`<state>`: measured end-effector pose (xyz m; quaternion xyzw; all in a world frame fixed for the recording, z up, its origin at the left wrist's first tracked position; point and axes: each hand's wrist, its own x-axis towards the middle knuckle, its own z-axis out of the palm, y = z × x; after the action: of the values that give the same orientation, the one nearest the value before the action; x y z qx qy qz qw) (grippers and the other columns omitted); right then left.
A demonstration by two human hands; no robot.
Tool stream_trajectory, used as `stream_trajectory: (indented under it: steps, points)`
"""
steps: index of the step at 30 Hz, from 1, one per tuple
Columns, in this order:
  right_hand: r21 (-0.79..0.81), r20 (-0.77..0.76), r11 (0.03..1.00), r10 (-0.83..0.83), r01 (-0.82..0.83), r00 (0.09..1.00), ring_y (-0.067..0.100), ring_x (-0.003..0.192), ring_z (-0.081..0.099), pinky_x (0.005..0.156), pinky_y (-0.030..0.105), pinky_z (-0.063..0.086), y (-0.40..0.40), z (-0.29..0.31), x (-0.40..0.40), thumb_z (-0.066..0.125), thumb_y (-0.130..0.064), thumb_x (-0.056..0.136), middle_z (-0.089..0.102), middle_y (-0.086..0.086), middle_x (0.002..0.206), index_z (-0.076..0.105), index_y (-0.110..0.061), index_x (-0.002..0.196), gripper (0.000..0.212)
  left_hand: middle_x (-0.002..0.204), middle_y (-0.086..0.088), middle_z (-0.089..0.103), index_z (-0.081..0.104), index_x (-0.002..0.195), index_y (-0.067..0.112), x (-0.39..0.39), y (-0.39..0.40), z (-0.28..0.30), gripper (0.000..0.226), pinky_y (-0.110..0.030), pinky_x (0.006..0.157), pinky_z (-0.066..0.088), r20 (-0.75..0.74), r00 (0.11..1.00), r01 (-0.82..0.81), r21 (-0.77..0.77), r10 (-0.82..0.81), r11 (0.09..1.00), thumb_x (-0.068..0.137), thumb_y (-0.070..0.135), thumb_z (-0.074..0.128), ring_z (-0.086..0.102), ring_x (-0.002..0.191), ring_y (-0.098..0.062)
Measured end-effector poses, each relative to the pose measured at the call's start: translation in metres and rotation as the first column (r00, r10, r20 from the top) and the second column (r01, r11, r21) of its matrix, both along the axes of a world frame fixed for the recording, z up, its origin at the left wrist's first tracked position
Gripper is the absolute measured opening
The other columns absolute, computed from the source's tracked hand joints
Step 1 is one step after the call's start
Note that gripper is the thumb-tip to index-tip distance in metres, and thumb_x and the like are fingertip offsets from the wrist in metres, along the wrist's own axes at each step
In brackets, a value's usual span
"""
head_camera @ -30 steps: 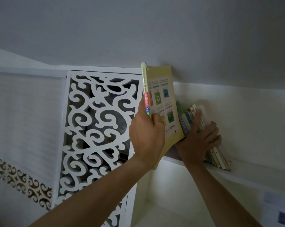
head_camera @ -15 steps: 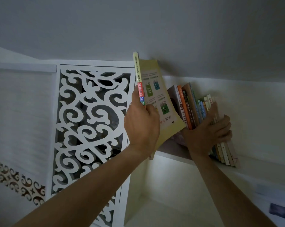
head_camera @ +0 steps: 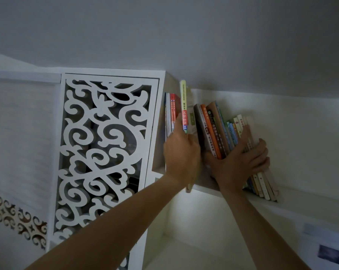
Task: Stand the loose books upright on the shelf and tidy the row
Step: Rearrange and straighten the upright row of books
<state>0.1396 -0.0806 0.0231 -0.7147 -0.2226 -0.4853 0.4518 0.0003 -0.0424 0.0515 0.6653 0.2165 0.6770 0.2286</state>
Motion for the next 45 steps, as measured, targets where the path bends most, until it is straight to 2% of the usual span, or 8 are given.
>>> stream_trajectory:
  steps: [8, 13, 16, 19, 28, 31, 35, 45]
  points:
    - [-0.042, 0.039, 0.999, -0.02, 0.022, 0.999, 0.045, 0.139, 0.03, 0.114, 0.059, 0.021, 0.002, -0.005, 0.004, 0.063, -0.082, 0.061, 0.031, 0.027, 0.151, 0.028, -0.02, 0.158, 0.12, 0.119, -0.008, 0.07, 0.031, 0.15, 0.011, 0.058, 0.049, -0.006, 0.049, -0.024, 0.075, 0.061, -0.01, 0.998, 0.062, -0.06, -0.062, 0.996, 0.107, 0.026, 0.05, 0.073, 0.095, -0.015]
    - [-0.073, 0.057, 0.996, -0.039, 0.043, 0.998, 0.046, 0.138, 0.03, 0.114, 0.06, 0.02, 0.007, -0.009, 0.005, 0.064, -0.081, 0.059, 0.03, 0.028, 0.151, 0.03, -0.019, 0.157, 0.121, 0.156, -0.013, 0.042, 0.008, 0.162, 0.021, 0.069, 0.071, -0.01, 0.066, -0.046, 0.105, 0.055, -0.069, 0.995, 0.079, 0.221, -0.066, 0.972, 0.109, 0.054, 0.027, 0.055, 0.136, -0.024]
    - [-0.093, 0.071, 0.994, -0.051, 0.057, 0.996, 0.046, 0.138, 0.03, 0.113, 0.061, 0.021, 0.006, -0.01, 0.005, 0.061, -0.084, 0.059, 0.03, 0.028, 0.152, 0.029, -0.019, 0.158, 0.122, 0.169, -0.02, 0.017, 0.017, 0.162, 0.005, 0.061, 0.087, -0.008, 0.064, -0.044, 0.129, 0.021, -0.096, 0.969, -0.154, 0.479, 0.226, 0.864, 0.111, 0.043, 0.018, 0.018, 0.157, -0.034]
    - [-0.126, 0.081, 0.991, -0.036, 0.046, 0.996, 0.046, 0.139, 0.03, 0.113, 0.061, 0.022, 0.003, -0.011, 0.005, 0.057, -0.091, 0.06, 0.029, 0.028, 0.152, 0.027, -0.019, 0.159, 0.125, 0.162, -0.02, 0.025, 0.029, 0.156, -0.004, 0.059, 0.093, -0.01, 0.056, -0.058, 0.125, 0.024, -0.026, 0.942, -0.243, 0.636, 0.335, 0.732, 0.108, 0.025, 0.03, 0.02, 0.154, -0.035]
    - [-0.436, -0.001, 0.88, 0.211, -0.19, 0.977, 0.036, 0.136, 0.033, 0.106, 0.056, 0.034, -0.046, 0.001, 0.016, 0.056, -0.096, 0.053, 0.027, 0.014, 0.154, 0.008, -0.032, 0.16, 0.134, 0.168, -0.018, 0.02, 0.027, 0.159, 0.001, 0.078, 0.063, -0.035, 0.082, -0.053, 0.128, 0.013, 0.045, 0.954, -0.295, 0.324, 0.296, 0.899, 0.098, 0.046, 0.057, 0.016, 0.158, -0.029]
    - [-0.416, -0.299, 0.767, 0.393, -0.489, 0.87, 0.03, 0.138, 0.037, 0.109, 0.054, 0.04, -0.088, 0.021, 0.041, 0.075, -0.083, 0.054, 0.031, 0.006, 0.157, 0.001, -0.042, 0.157, 0.133, 0.17, -0.018, 0.011, 0.02, 0.162, 0.002, 0.084, 0.056, -0.038, 0.086, -0.055, 0.128, 0.011, 0.038, 0.941, -0.332, 0.29, 0.335, 0.898, 0.098, 0.045, 0.058, 0.01, 0.159, -0.031]
    - [-0.576, -0.661, 0.522, 0.156, -0.63, 0.734, 0.017, 0.105, 0.061, 0.087, 0.03, 0.054, -0.122, 0.022, 0.065, 0.075, -0.081, 0.052, 0.053, -0.002, 0.142, 0.003, -0.041, 0.156, 0.133, 0.171, -0.016, 0.011, 0.02, 0.162, 0.005, 0.089, 0.052, -0.036, 0.084, -0.052, 0.128, 0.01, 0.051, 0.941, -0.335, 0.257, 0.333, 0.907, 0.098, 0.044, 0.058, 0.01, 0.159, -0.031]
    - [-0.546, -0.377, 0.763, 0.147, -0.347, 0.915, 0.013, 0.076, 0.068, 0.069, 0.033, 0.06, -0.104, 0.0, 0.071, 0.055, -0.095, 0.059, 0.071, -0.007, 0.107, 0.038, -0.041, 0.143, 0.101, 0.169, -0.02, 0.018, 0.025, 0.161, 0.005, 0.085, 0.081, -0.027, 0.071, -0.053, 0.127, 0.015, -0.002, 0.87, -0.459, 0.363, 0.493, 0.811, 0.106, 0.044, 0.047, 0.014, 0.158, -0.033]
